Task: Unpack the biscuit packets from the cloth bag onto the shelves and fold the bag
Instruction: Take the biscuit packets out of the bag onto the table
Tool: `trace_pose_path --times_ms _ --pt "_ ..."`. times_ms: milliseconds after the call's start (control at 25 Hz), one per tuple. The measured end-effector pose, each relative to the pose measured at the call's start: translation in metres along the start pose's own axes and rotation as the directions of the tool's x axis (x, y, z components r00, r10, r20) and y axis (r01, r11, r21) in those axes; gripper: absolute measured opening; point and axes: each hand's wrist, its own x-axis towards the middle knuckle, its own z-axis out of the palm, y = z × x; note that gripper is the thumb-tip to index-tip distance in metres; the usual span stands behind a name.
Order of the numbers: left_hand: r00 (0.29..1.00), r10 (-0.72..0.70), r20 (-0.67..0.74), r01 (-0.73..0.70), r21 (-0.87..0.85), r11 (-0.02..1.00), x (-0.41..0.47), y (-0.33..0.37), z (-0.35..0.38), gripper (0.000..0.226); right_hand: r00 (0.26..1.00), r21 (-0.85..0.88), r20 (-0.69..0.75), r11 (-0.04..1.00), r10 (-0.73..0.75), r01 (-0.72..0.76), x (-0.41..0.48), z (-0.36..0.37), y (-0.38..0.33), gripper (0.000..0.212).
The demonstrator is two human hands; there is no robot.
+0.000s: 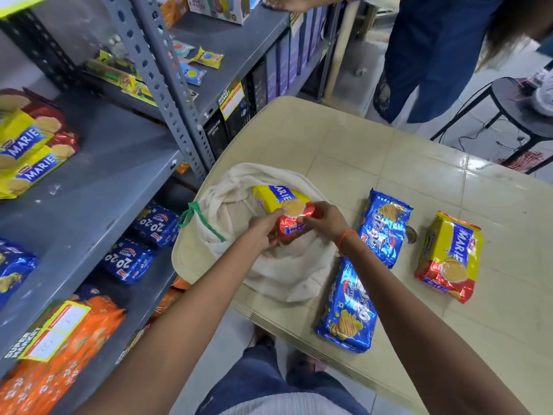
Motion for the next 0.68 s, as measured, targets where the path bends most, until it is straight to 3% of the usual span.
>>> trace_pose_path --times_ms 240,360,480,680 --pt "0.998 -0.027 0.05 0.023 0.062 0.998 -0.041 0.022 -0.025 0.025 0.973 0.315 0.203 0.934 0.108 -0.169 -0.017 -0.006 -0.029 0.059" --pt "0.994 0.036 0.102 -0.054 0.185 0.981 -0.079 -0.001 -0.023 0.021 0.936 0.269 0.282 0.919 0.211 -0.288 -0.033 -0.018 -0.03 0.062" --pt "0.973 0.152 0.172 -0.197 0.28 0.94 -0.115 -0.037 -0.018 0.017 0.92 0.195 0.315 0.932 0.234 -0.304 -0.057 -0.042 -0.008 0.05" --pt "0.898 0.152 0.412 -0.35 0.463 0.815 -0.127 -0.092 0.037 0.04 0.917 0.386 0.275 0.841 0.287 -0.379 -0.118 -0.1 0.072 0.026"
